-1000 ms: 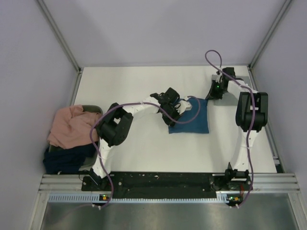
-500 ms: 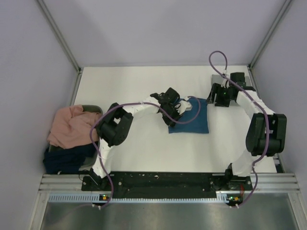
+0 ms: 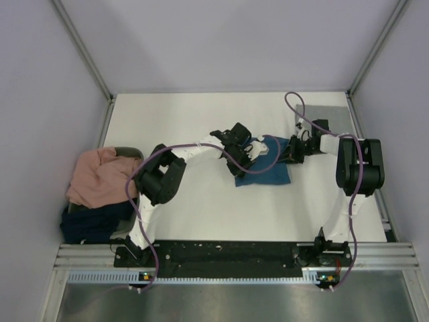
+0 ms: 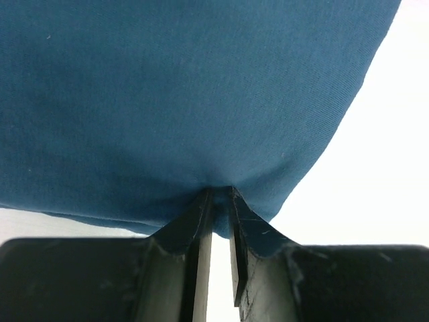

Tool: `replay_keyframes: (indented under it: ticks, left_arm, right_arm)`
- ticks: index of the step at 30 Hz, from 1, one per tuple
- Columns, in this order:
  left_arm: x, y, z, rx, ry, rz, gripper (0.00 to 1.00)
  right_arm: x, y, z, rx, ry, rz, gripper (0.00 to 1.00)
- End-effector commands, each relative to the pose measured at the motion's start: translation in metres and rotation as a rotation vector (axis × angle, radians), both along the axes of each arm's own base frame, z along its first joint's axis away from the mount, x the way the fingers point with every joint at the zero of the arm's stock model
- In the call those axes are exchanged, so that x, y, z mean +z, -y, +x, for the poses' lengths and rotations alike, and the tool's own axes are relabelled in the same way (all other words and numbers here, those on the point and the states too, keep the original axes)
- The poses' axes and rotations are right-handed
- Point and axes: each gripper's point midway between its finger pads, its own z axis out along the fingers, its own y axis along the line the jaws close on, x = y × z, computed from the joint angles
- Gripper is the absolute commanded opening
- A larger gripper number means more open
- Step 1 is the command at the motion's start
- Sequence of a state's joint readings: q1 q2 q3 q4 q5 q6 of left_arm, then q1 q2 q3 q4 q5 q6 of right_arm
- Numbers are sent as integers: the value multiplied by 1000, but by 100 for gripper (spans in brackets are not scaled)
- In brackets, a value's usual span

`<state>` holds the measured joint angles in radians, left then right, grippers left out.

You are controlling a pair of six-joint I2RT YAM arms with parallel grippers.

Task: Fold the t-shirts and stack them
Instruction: Put the neatly folded tshirt into the corner of the board with the right arm

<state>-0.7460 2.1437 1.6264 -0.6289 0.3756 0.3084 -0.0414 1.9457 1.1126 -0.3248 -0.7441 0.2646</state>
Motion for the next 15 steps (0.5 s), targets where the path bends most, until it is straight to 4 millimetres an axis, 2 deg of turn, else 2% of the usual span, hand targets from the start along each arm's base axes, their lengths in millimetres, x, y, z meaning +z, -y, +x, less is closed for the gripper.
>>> replay_keyframes:
  ticks: [1,4,6,8,10,15]
  left_arm:
    - [21,-3,11,-16,80,-1,22]
    - [38,-7,21,-7,96,-12,37]
    - [60,-11,30,10,120,-50,50]
    - [78,-20,41,36,151,-73,70]
    - [92,-35,56,76,190,-75,98]
    - [112,-82,87,186,236,-57,99]
  right_arm:
    - [13,-7,9,19,55,85,0]
    - [30,2,21,8,103,15,0]
    - [38,12,28,2,119,-58,0]
    - [41,27,33,0,111,-166,0]
    - [47,42,39,9,124,-266,0]
    - [77,72,63,18,183,-451,0]
